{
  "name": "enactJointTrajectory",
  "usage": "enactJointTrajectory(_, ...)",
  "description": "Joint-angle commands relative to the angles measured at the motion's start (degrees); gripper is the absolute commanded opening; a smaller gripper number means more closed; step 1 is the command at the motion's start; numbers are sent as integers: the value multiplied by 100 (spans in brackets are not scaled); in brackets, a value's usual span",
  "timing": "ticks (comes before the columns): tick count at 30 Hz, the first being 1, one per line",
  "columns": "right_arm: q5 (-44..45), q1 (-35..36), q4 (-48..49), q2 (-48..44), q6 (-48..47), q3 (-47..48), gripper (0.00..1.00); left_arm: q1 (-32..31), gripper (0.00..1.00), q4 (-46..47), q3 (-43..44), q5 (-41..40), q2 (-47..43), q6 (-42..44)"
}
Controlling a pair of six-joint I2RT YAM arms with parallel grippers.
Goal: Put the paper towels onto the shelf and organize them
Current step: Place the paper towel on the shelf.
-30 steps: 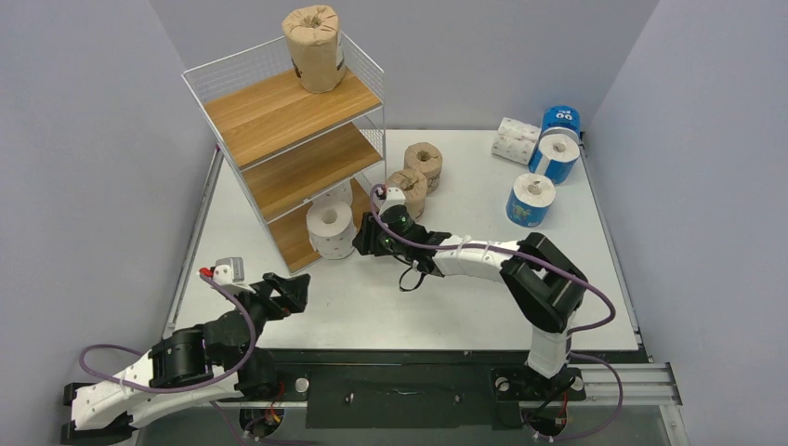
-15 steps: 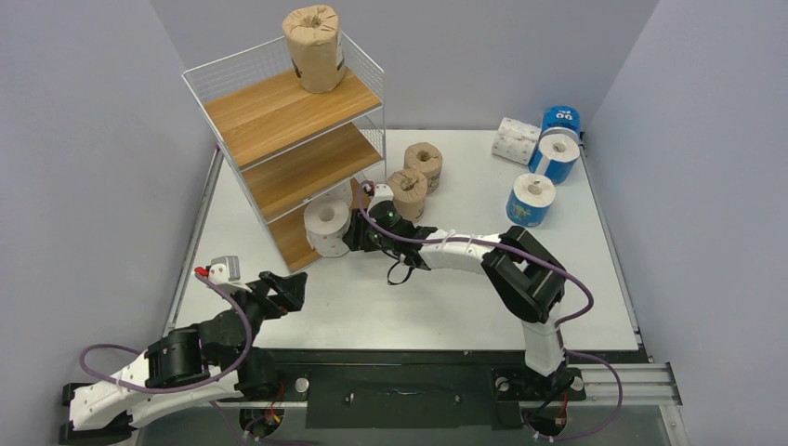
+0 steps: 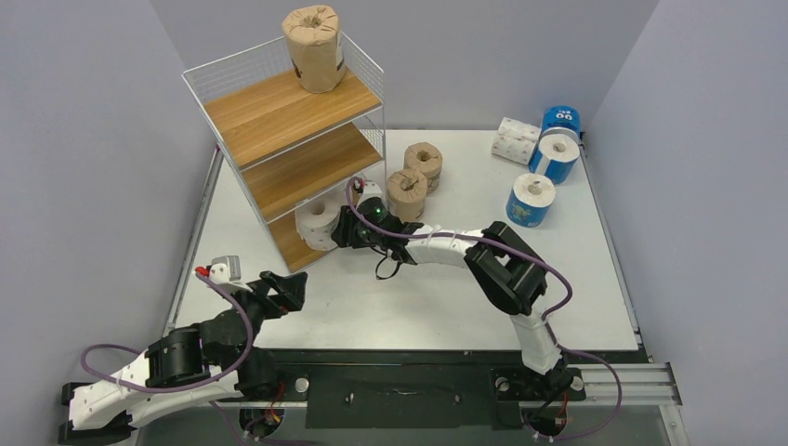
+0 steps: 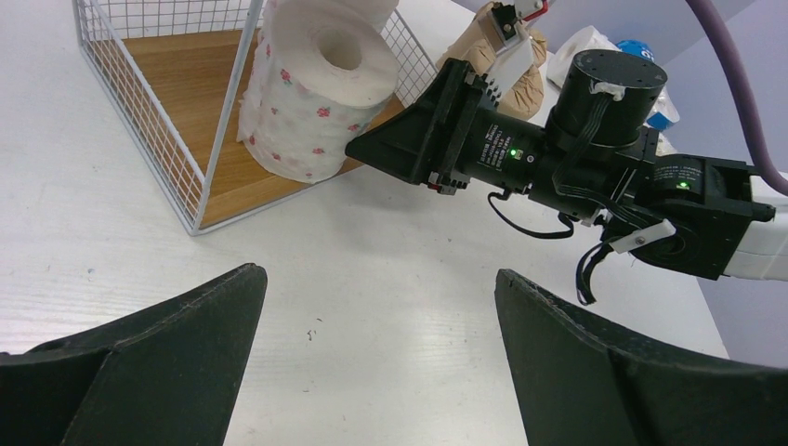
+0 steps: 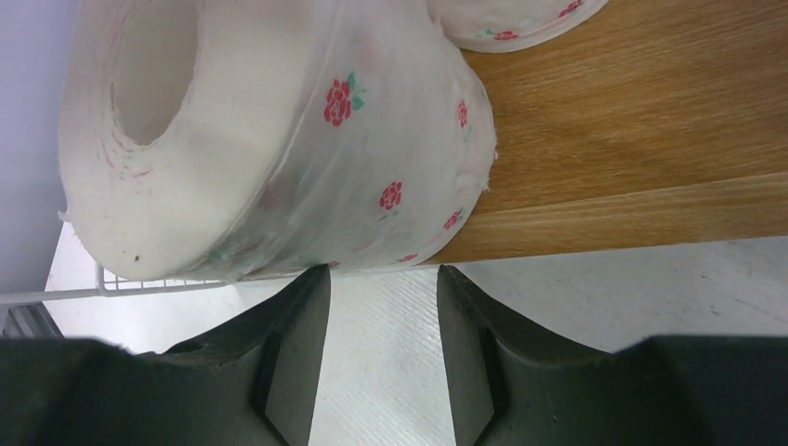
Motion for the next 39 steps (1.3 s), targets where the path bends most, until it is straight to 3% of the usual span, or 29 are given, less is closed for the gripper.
enactJointTrajectory(1,-8,45,100,141,177,394,42,2,93,-8,215,-78,84,-89)
enactJointTrajectory(17,17,-10,600,639,757,890,42,-3,93,-34,207,-77,95,-115)
enactJointTrajectory(29,-718,-47,1322,865,1134,862,43,-3,93,-9,189,-71,125,-122)
enactJointTrajectory(39,-846,-176,1560,28,1092,30,49,-4,93,37,212,-62,179,-101)
